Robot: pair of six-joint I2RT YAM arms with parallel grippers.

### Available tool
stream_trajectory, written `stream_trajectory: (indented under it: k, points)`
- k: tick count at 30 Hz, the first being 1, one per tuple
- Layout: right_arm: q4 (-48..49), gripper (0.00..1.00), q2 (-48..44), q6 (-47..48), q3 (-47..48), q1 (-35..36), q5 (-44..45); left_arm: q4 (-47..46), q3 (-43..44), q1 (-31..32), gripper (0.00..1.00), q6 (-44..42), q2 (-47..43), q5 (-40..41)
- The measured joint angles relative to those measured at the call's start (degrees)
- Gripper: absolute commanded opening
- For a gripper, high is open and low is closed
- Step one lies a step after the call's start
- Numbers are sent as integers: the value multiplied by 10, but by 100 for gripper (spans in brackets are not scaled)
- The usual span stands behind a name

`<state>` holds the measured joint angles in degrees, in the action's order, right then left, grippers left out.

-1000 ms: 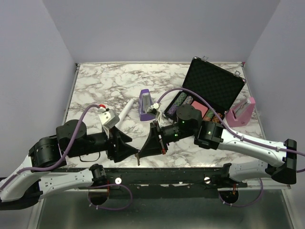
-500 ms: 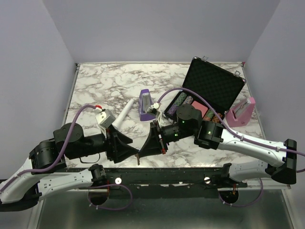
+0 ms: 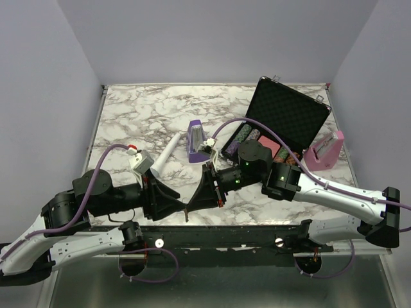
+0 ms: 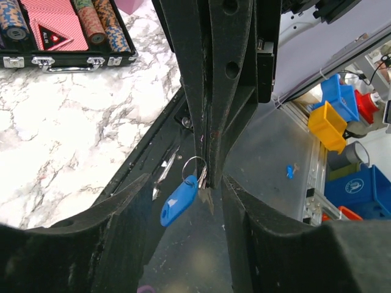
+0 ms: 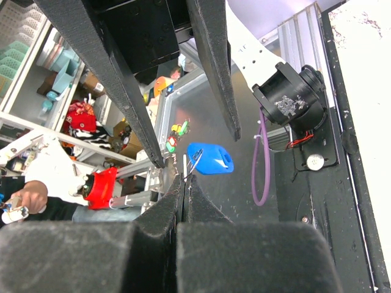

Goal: Remove the keys from the keyring

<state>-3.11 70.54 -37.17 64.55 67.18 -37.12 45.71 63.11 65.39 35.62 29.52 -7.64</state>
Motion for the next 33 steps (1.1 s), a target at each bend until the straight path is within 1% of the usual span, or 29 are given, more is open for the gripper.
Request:
stream_trajectory:
  k: [4, 9, 17, 19, 22, 26, 27, 33]
  points:
    - [0, 1, 0, 0, 0, 0, 0, -9, -2, 0, 52, 7, 0, 0]
    - [0, 1, 0, 0, 1, 0, 0, -20, -2, 0, 41, 18, 1, 2]
    - [0, 1, 0, 3, 4, 0, -1, -19, 2, 0, 34, 48, 9, 9]
    - [0, 1, 0, 4, 7, 0, -2, -19, 2, 0, 31, 52, 9, 8]
    - [0, 1, 0, 7, 9, 1, -5, -19, 2, 0, 22, 57, 10, 8]
    - [0, 1, 0, 8, 9, 3, -7, -20, 2, 0, 1, 61, 15, 7]
    - [0, 1, 0, 8, 9, 3, -8, -20, 2, 0, 0, 61, 15, 7]
    - [-1, 1, 0, 9, 9, 3, -10, -24, 2, 0, 0, 68, 15, 7]
